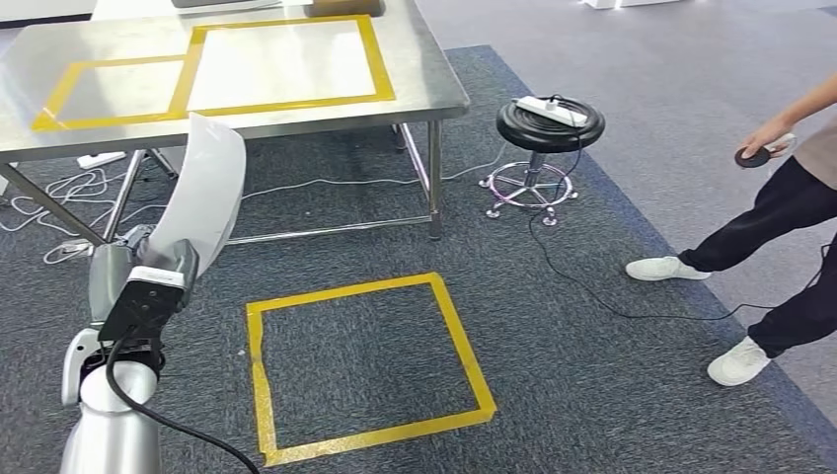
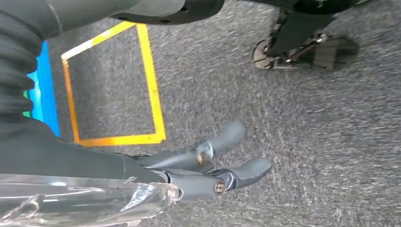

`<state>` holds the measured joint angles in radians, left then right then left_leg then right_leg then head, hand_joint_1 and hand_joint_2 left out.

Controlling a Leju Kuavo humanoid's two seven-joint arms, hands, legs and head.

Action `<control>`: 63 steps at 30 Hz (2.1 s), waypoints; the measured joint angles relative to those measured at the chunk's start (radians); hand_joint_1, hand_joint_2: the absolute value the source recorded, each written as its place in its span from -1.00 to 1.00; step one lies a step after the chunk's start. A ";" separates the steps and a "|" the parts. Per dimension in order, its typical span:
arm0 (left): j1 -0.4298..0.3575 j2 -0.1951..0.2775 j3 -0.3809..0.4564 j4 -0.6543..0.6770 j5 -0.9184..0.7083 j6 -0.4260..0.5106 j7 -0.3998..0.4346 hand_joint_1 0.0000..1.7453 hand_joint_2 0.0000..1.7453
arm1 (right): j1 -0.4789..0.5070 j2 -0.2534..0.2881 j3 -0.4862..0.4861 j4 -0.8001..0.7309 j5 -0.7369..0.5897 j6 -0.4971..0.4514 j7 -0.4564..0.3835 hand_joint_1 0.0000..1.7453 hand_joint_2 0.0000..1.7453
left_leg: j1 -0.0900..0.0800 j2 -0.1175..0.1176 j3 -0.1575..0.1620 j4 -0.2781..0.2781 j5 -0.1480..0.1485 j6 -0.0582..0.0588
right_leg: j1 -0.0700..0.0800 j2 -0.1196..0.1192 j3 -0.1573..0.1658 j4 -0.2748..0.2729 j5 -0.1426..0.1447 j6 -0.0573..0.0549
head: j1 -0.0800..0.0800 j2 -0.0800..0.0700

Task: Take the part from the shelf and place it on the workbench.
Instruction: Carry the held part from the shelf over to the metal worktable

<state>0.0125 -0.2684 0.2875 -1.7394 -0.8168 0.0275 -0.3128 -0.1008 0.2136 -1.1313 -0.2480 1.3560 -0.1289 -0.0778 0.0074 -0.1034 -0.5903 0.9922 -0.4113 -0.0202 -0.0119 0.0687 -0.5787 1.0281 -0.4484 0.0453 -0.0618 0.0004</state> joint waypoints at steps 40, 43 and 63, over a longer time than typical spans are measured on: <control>-0.003 0.002 -0.018 0.000 -0.021 0.000 0.017 1.00 1.00 | -0.001 0.001 -0.009 0.000 -0.011 0.004 -0.014 -1.00 1.00 | -0.002 0.088 0.009 -0.016 0.002 0.003 | 0.008 -0.056 -0.013 -0.004 0.012 -0.019 | -0.003 0.000; -0.004 0.002 -0.021 0.000 -0.021 0.000 0.017 1.00 1.00 | -0.001 0.001 -0.009 0.000 -0.012 0.004 -0.014 -1.00 1.00 | 0.000 0.088 0.008 -0.018 0.003 -0.014 | 0.010 -0.056 -0.014 -0.004 0.013 -0.021 | -0.002 0.000; -0.005 0.003 -0.025 0.000 -0.042 0.003 0.025 1.00 1.00 | -0.001 0.001 -0.010 0.000 -0.006 0.012 -0.023 -1.00 1.00 | -0.007 0.089 0.009 -0.026 -0.007 0.025 | 0.000 -0.059 -0.009 -0.002 0.030 0.011 | -0.002 0.000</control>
<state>0.0076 -0.2653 0.2623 -1.7395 -0.8587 0.0306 -0.2879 -0.1018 0.2147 -1.1410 -0.2483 1.3495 -0.1171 -0.1003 0.0000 -0.0149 -0.5812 0.9660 -0.4179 0.0048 -0.0118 0.0100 -0.5877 1.0258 -0.4187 0.0561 -0.0638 0.0004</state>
